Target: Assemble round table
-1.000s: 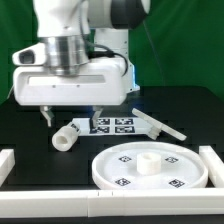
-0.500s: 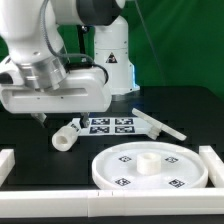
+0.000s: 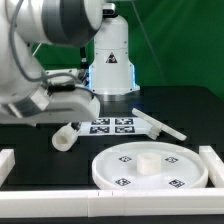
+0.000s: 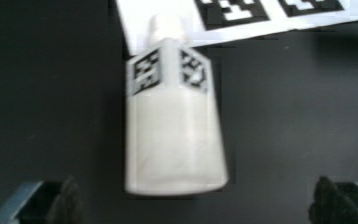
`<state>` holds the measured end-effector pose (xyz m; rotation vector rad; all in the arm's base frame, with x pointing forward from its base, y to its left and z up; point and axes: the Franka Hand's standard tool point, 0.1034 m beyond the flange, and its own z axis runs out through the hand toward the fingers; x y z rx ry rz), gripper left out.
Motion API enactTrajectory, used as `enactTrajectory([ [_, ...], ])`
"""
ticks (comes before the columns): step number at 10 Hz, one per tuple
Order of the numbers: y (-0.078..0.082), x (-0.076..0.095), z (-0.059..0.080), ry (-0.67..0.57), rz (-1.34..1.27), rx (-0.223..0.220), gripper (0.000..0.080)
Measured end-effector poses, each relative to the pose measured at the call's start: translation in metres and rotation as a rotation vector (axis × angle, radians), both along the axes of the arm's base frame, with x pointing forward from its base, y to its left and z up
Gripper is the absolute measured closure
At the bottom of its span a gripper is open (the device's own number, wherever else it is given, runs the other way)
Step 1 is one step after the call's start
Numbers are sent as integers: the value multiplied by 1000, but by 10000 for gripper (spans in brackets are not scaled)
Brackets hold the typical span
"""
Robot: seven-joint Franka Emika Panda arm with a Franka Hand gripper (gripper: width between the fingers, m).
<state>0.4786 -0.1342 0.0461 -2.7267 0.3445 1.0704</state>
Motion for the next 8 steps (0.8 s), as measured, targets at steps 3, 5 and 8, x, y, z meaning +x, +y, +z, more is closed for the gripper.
enactTrajectory([
  [3, 2, 0, -1, -4, 4, 5, 151],
  [5, 13, -19, -5, 108, -35, 7, 151],
  [8, 4, -15, -5, 181, -70, 19, 151],
])
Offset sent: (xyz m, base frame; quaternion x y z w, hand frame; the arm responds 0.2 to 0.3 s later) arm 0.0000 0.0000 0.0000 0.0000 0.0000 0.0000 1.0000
